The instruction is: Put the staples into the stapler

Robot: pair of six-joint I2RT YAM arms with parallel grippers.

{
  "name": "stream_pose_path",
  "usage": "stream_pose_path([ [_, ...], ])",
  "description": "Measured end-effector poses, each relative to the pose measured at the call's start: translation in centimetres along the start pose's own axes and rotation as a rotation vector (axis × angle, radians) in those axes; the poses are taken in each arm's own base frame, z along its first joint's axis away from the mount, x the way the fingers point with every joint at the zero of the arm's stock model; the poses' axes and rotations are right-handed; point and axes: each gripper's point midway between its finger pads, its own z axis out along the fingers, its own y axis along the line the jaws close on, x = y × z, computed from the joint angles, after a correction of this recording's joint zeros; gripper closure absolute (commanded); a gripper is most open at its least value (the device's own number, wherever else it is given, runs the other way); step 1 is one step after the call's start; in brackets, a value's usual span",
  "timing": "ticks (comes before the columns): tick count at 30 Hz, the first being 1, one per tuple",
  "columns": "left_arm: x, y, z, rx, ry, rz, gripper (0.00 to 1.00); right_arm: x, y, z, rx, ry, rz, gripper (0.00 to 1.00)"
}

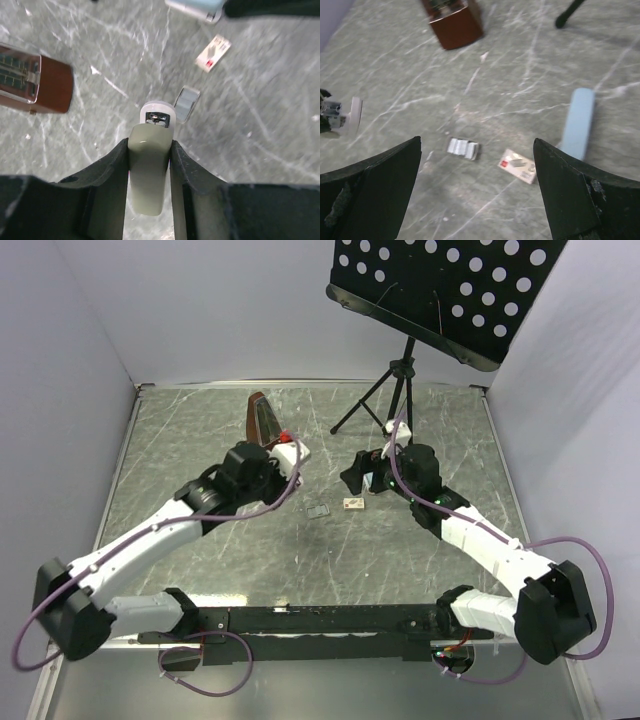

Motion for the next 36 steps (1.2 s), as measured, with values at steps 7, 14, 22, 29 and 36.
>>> stream_pose_path([
  [7,-0.5,-1.4,-2.1,0.036,-0.177,-0.082,0.99,0.6,3.6,-0.7,-0.136,0.039,0.086,0.00],
  [14,-1.8,-2.7,-2.6,0.099,-0.279,-0.140,0.99,-0.3,9.8,-2.3,-0.276,0.017,0.122,0.02],
  [22,-3.5,-3.2,-3.7,0.135,-0.353,-0.144,0.99,-2.0,11.3,-2.2,-0.254,-0.030,0.142,0.25],
  [29,-4.3,-3.2,-4.7,0.139,-0.393,-0.145,0.99,-2.1,11.2,-1.8,-0.235,-0.030,0.168,0.36],
  [36,-4.4,-3.2,-4.8,0.139,-0.396,-0.146,0.99,-3.1,12.1,-2.0,-0.256,-0.049,0.175,0.37],
])
